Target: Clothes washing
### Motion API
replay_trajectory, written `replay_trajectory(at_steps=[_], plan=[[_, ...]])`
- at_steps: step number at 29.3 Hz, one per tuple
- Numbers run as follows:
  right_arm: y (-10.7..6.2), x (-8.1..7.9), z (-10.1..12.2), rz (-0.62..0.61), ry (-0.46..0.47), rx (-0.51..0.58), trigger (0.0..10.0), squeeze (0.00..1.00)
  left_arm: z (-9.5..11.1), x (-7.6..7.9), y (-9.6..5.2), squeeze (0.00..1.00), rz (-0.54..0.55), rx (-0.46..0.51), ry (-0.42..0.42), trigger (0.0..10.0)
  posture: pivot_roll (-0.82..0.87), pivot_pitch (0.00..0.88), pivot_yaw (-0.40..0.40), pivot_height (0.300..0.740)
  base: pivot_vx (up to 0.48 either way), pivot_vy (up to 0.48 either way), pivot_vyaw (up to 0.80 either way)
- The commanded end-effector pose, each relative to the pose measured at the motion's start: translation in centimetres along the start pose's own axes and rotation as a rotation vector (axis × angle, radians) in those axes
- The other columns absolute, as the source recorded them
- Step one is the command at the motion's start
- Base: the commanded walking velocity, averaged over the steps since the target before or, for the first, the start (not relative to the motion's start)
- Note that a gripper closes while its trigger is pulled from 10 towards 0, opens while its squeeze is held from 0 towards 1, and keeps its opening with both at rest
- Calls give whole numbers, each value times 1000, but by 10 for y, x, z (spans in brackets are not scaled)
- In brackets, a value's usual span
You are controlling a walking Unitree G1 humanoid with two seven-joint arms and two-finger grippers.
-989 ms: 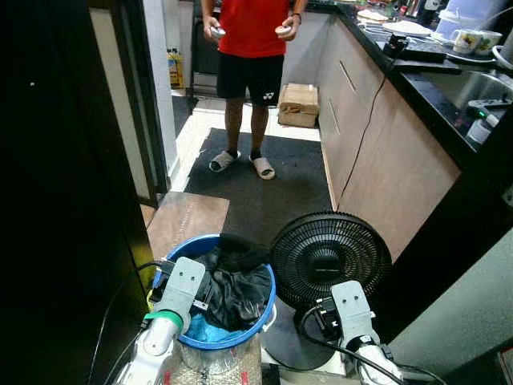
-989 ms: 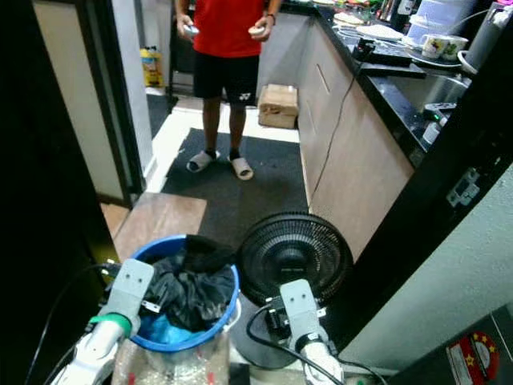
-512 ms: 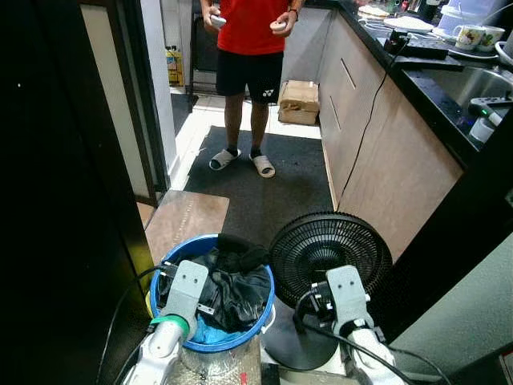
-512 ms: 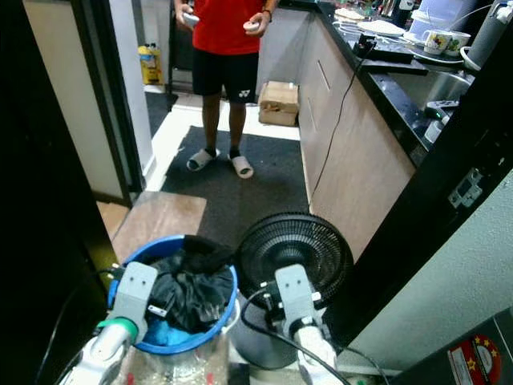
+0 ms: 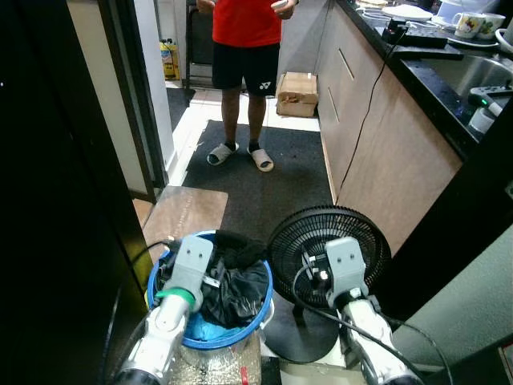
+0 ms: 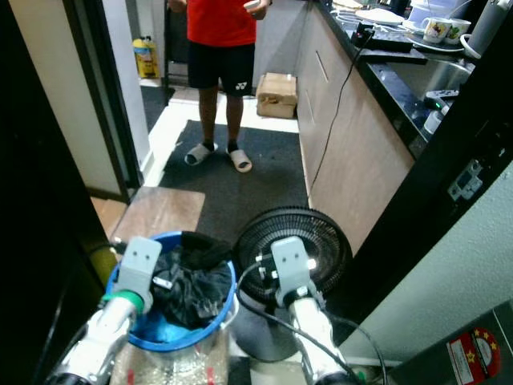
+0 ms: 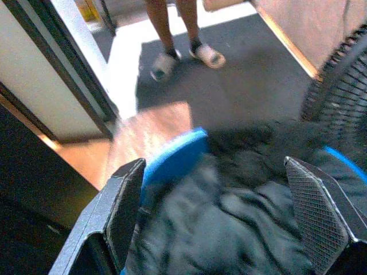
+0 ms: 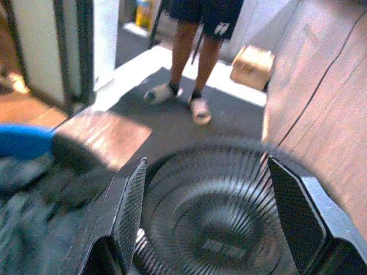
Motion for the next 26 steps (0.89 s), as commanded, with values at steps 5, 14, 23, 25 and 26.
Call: replay_trajectory(at_steps=[5,14,23,25,26], plan=[[13,21,40,-70,-60,159,10000,0,17,-25,-6,0,19,111,76,10000,81,54,-21,740,0,0,0],[-7,11,41,-39,-23,166,10000,0,19,-27,-28,0,54,125,31,10000,86,51,-34,740,0,0,0],[-11,-11,30,-12,50,105,10000,0,18,1,-31,0,-8,114,0,10000,69,27,-28,740,0,0,0],[-11,-11,30,-12,50,105,10000,0,18,1,-31,0,-8,114,0,10000,69,27,-28,740,0,0,0],[-9,-11,31,-14,54,103,10000,0,21,2,-28,0,-11,116,-10,10000,67,23,-26,740,0,0,0]])
Point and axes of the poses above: a point about 5 cm out from each wrist's last joint towards the gripper, its own y axis pointing out of the wrist towards the gripper, its own z axis along the axis of the wrist's last joint, x = y × z, the point moved 1 cm from there along y, pointing out of the wrist towards the gripper, and after that the axes turned 4 degrees about y, right-handed, at the moved point
